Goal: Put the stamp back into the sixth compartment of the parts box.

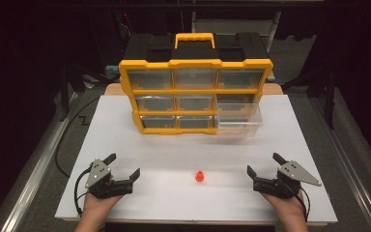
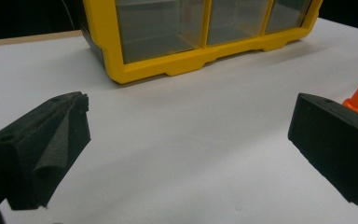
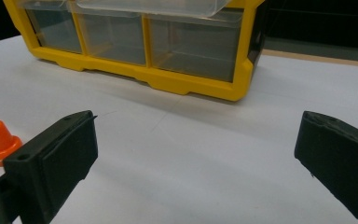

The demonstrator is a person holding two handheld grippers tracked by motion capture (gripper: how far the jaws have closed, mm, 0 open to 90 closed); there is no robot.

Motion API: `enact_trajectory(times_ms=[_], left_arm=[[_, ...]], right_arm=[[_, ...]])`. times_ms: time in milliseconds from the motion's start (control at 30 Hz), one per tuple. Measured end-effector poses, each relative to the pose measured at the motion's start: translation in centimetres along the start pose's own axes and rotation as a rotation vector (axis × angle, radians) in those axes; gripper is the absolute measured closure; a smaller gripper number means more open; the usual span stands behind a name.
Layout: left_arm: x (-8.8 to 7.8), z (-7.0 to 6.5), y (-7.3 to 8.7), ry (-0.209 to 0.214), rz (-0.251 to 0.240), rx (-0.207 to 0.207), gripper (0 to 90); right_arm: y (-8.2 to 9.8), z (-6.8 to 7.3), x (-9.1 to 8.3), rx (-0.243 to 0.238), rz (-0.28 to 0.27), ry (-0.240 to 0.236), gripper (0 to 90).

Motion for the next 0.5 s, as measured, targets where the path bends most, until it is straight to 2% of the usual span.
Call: enact_trajectory(times_ms=[200,300,500], left_arm=[[0.17,0.55,-0.16,-0.005,-0.014,-0.008,0.4],[-0.01,0.75,-0.3,-0.001,-0.024,-0.035,0.4],[-0.07,0.77,-0.35,0.0,-0.03,-0.033,0.4]], right_arm=[[0.06,-0.07,0.0,-0.005,0.009,0.007,0.0],[0.16,-0.21,-0.06,0.005,0.014,0.008,0.0],[0.32,-0.16,0.11,0.002,0.027,0.005,0.0]])
Point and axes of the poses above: each handheld gripper's, and its own axes: x roughly forward along the jaws, y roughly out of its underside, z roughly to its left, the point moved 8 cm from there along x, roughly forward along the jaws, and after that the axes turned 8 degrees about -y, right-handed, at the moved point
